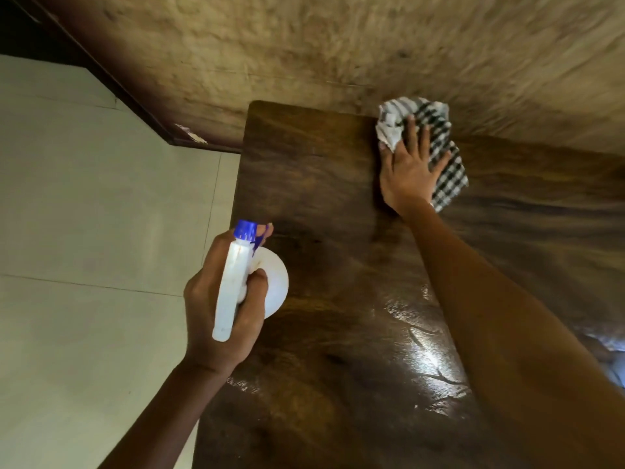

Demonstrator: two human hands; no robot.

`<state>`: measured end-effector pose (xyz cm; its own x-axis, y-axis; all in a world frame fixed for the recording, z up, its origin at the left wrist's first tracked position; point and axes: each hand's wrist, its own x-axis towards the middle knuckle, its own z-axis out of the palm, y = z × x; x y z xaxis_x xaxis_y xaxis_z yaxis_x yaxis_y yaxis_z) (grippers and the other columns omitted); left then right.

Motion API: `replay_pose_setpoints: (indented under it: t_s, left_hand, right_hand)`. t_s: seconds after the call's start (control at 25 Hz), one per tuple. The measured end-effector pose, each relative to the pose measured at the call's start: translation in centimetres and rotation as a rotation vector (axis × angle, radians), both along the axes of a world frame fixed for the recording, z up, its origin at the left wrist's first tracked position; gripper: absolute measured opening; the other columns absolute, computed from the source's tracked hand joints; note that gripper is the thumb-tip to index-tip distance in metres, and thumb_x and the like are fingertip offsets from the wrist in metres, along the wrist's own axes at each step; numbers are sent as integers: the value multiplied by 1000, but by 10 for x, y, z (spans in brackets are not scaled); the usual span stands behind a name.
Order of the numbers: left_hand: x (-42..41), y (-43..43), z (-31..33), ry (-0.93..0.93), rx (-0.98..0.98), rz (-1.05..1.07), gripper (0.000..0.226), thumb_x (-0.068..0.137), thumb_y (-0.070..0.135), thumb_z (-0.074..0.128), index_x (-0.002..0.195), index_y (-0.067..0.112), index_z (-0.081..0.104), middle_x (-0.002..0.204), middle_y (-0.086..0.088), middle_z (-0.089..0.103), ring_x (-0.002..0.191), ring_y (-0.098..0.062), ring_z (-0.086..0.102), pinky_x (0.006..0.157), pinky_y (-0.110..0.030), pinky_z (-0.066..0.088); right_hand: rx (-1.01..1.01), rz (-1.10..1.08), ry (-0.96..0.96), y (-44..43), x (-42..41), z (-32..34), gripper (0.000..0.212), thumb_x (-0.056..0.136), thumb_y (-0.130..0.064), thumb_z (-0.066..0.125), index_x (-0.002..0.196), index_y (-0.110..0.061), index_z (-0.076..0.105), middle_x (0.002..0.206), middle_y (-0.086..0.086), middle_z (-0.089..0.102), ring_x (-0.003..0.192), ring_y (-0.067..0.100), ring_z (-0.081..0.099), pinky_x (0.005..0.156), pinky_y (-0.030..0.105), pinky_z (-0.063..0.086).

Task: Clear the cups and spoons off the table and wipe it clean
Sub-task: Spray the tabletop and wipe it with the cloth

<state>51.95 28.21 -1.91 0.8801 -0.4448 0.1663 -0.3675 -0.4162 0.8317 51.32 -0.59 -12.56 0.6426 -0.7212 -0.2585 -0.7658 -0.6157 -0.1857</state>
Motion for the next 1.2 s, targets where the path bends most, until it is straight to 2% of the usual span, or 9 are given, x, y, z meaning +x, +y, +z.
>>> replay_pose_setpoints:
  t_s: [0.08,0.16,0.28,0.44,0.52,0.64,0.8,1.0,1.2]
  left_hand:
    - [2,4,-4,42,-23,-5,37,87,45,51,113,19,48,89,1,58,90,9,55,77,6,38]
    - [2,5,-7,84,-24,10,44,86,50,50,116,17,49,97,-5,57,93,13,55,81,3,39]
    - [0,1,-10,96,20,-3,66,86,47,51,109,-16,50,98,-27,64,93,-15,55,87,3,37]
    - [-3,-2,-10,111,28,2,69,87,42,51,104,-24,49,98,-34,60,92,-25,50,91,3,33]
    - [-4,-1,-13,128,14,15,61,86,41,52,109,-15,50,101,-27,60,93,-24,52,91,2,35]
    - [-4,-5,-14,159,-32,34,64,85,44,54,110,-15,52,103,-25,62,89,-23,62,90,-5,42]
    - [-18,-4,-4,61,-11,163,39,80,11,59,111,-11,52,99,-4,54,88,-1,52,75,6,38]
    - [-47,55,13,24,-44,259,39,77,5,59,114,-3,52,103,-1,54,92,-1,53,79,1,42]
    - [-84,128,24,141,-85,252,43,75,5,53,118,11,53,106,4,62,98,-26,64,87,-32,47]
  right_hand:
    - [4,-64,15,2,-15,2,53,99,-47,16,145,-24,29,159,-5,-3,145,20,-9,109,63,-9]
    - [-34,48,34,25,-25,2,51,99,-45,19,148,-29,19,159,-2,-3,145,24,-8,108,64,-8]
    - [-81,480,69,83,-57,4,58,98,-43,26,146,-35,-5,157,0,-8,144,27,-9,109,65,-6]
    - [-60,863,18,115,-133,1,59,92,-47,25,147,-39,5,156,1,9,144,27,6,108,65,5]
    - [-126,771,16,81,-146,-5,61,91,-48,26,146,-41,1,155,1,17,143,28,11,107,66,10]
    - [-111,351,20,23,-112,-4,56,96,-49,21,147,-35,4,158,4,11,144,31,-1,108,67,4]
    - [-3,71,13,17,-45,2,52,99,-49,19,148,-34,12,158,-2,-6,143,29,-15,106,67,-9]
    - [-52,422,85,140,-39,1,54,98,-49,20,148,-38,3,158,0,-7,143,30,-13,106,69,-6]
    - [-31,837,61,290,-121,5,55,96,-49,24,147,-39,6,157,2,-7,143,31,-13,105,68,-13]
